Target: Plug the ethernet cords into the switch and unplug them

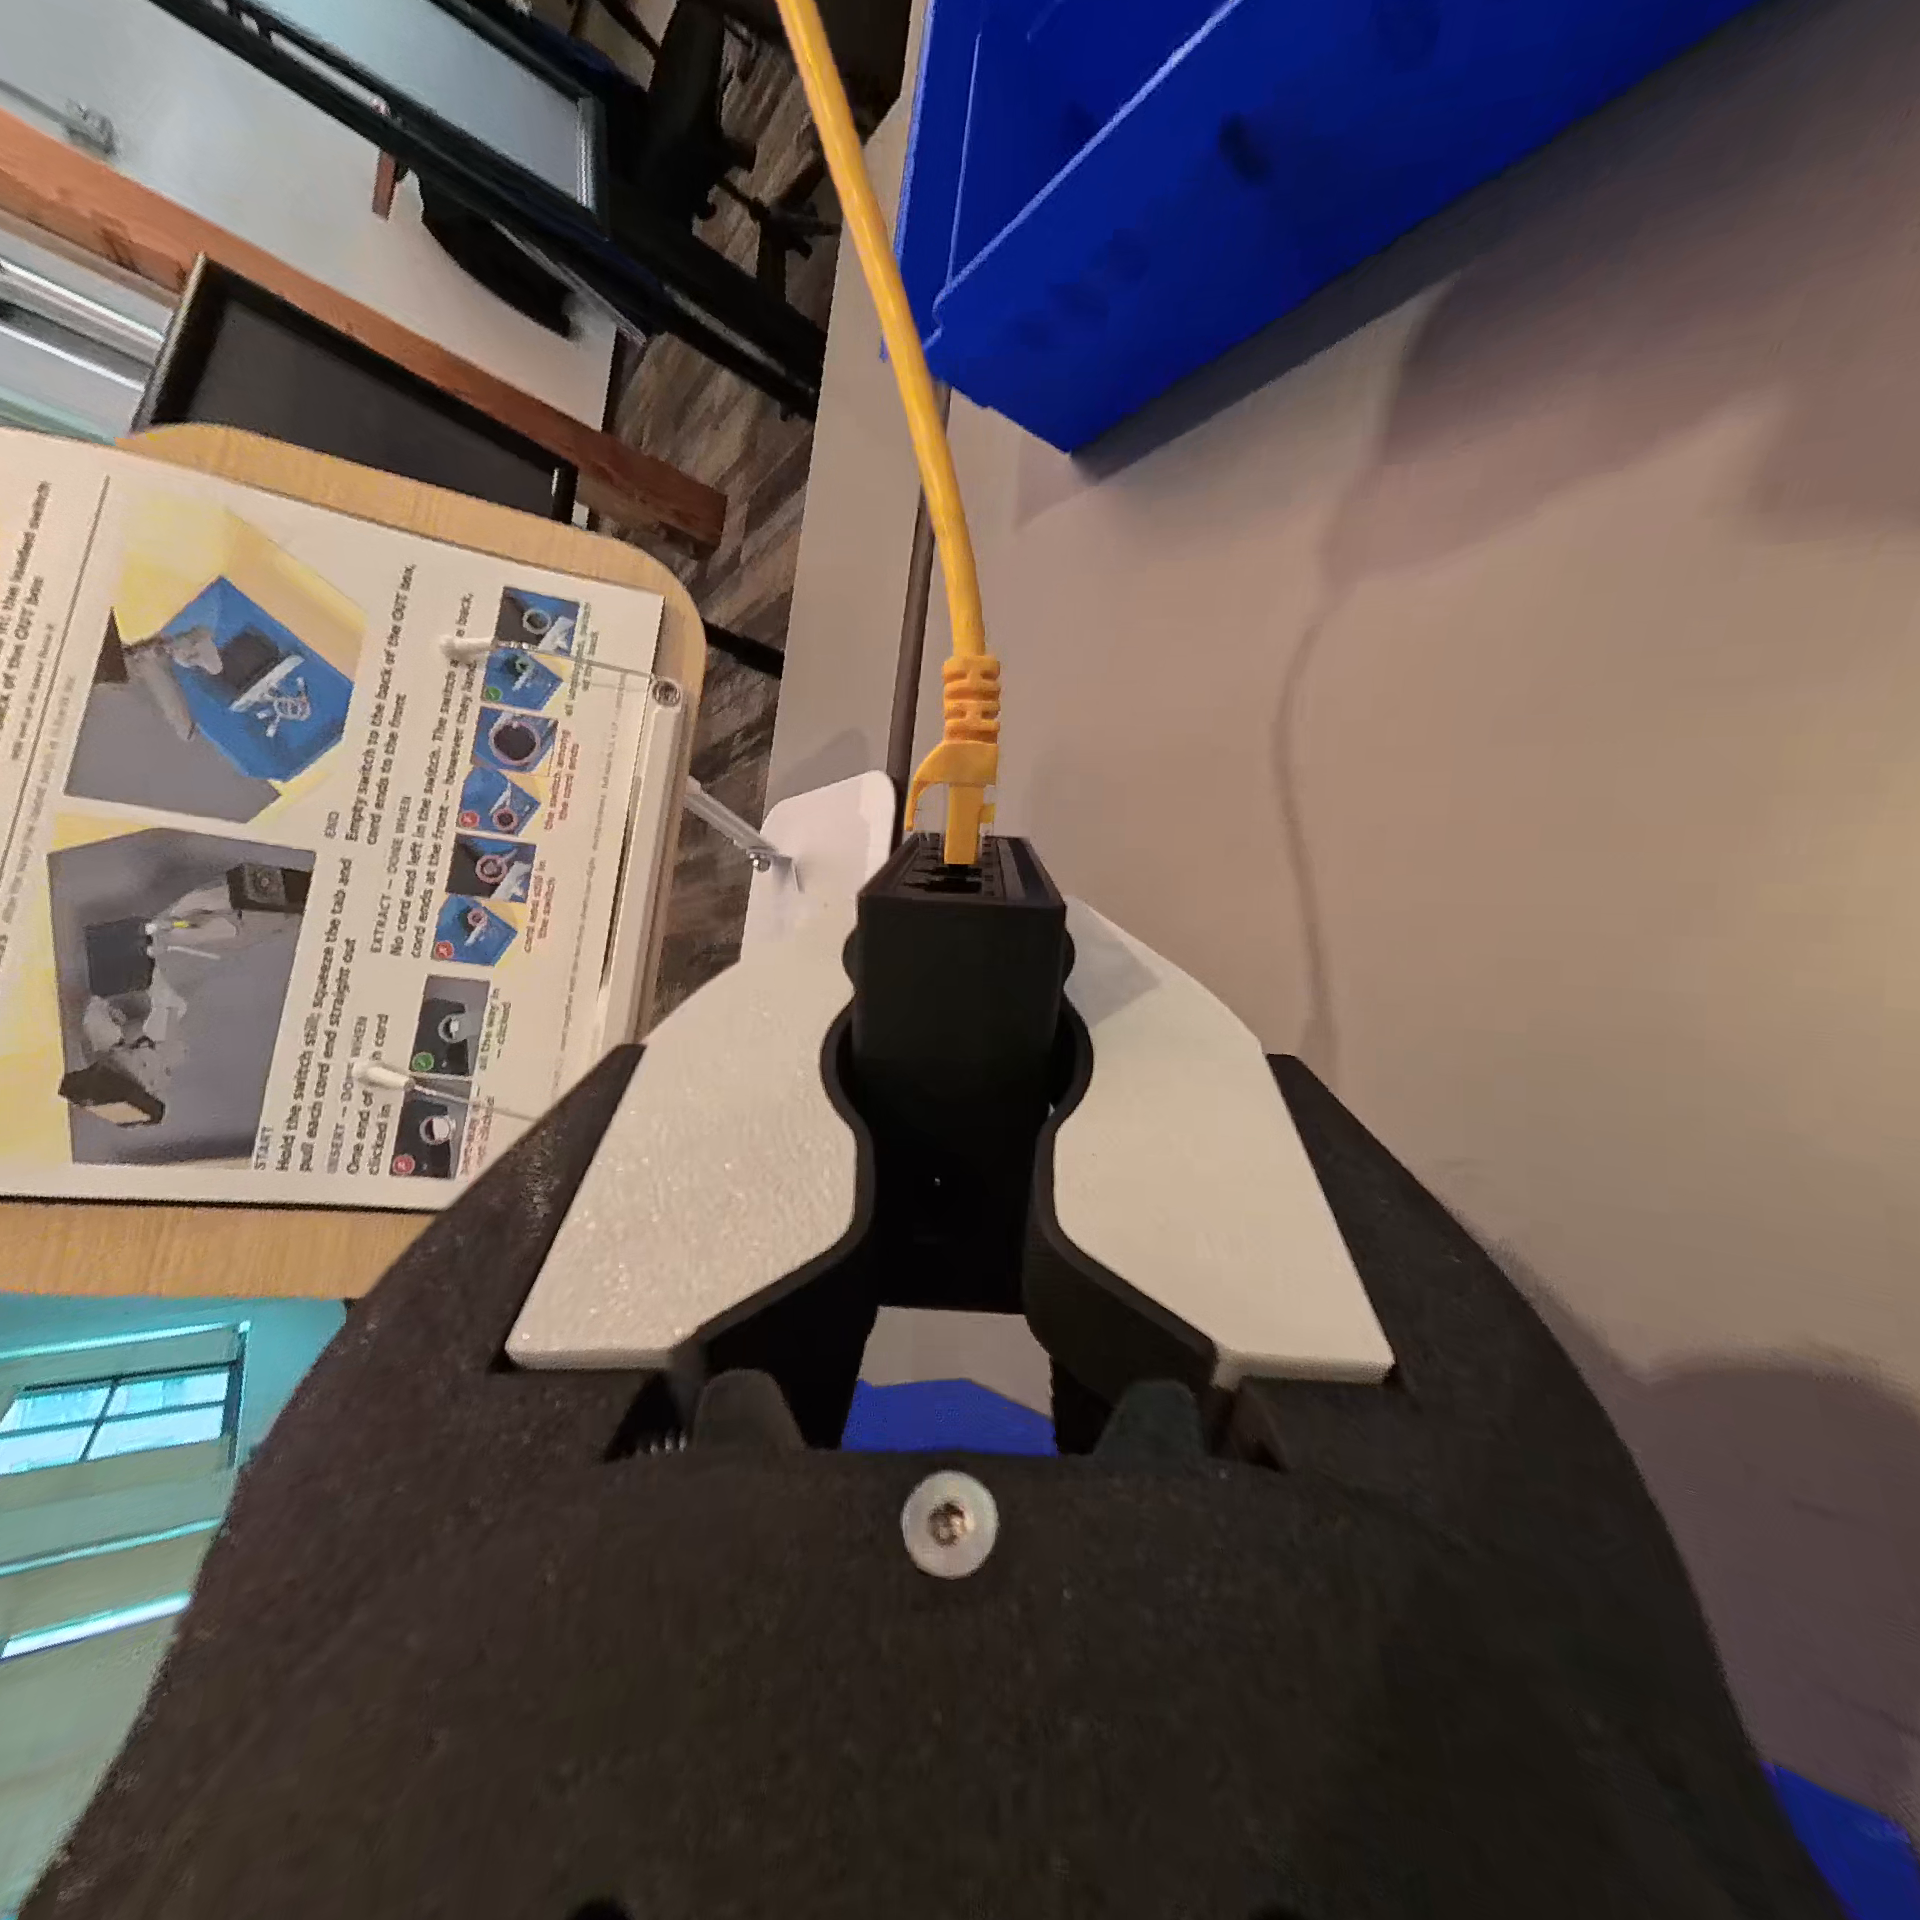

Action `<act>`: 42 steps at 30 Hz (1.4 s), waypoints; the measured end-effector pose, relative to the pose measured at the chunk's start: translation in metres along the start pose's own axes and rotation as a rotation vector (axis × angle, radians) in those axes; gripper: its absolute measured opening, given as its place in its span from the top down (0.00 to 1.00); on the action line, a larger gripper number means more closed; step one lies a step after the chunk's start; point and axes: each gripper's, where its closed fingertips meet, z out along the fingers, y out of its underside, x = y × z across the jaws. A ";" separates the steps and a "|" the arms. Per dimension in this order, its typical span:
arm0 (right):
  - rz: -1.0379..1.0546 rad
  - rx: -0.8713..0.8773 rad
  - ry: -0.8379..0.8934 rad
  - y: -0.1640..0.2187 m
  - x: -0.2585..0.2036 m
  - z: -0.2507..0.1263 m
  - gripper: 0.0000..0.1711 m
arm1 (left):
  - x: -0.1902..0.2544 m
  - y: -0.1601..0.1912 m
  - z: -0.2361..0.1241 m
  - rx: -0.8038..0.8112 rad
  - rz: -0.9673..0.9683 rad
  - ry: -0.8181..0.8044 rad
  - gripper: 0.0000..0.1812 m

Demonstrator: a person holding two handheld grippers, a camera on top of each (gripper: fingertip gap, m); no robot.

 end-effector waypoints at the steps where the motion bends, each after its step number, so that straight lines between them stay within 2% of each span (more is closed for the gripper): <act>1: 0.003 0.018 0.004 -0.001 0.001 -0.002 0.94 | -0.001 0.004 0.001 -0.014 -0.006 -0.002 0.84; 6: 0.035 0.072 -0.016 -0.009 0.004 -0.018 0.94 | -0.010 0.025 0.003 -0.094 -0.042 -0.039 0.84; 13: 0.065 0.072 -0.012 0.009 0.008 -0.033 0.94 | -0.041 0.038 -0.022 -0.072 -0.136 -0.144 0.84; 16: 0.082 0.131 -0.021 0.009 0.005 -0.036 0.94 | -0.044 0.039 -0.028 -0.056 -0.157 -0.151 0.84; 25: 0.060 0.287 -0.154 -0.029 -0.025 -0.039 0.94 | -0.034 0.037 -0.006 -0.124 -0.142 -0.137 0.84; 34: 0.020 0.308 -0.239 -0.063 -0.044 -0.019 0.93 | -0.026 0.021 0.000 -0.108 -0.109 -0.126 0.84; 38: 0.026 0.261 -0.243 -0.051 -0.041 -0.016 0.94 | -0.032 0.028 -0.004 -0.097 -0.132 -0.143 0.84; 40: 0.033 0.177 -0.223 -0.026 -0.031 -0.012 0.93 | -0.037 0.027 -0.010 -0.061 -0.153 -0.153 0.84; 42: 0.049 0.047 -0.247 0.016 -0.028 -0.003 0.93 | -0.044 0.023 -0.019 -0.025 -0.174 -0.171 0.84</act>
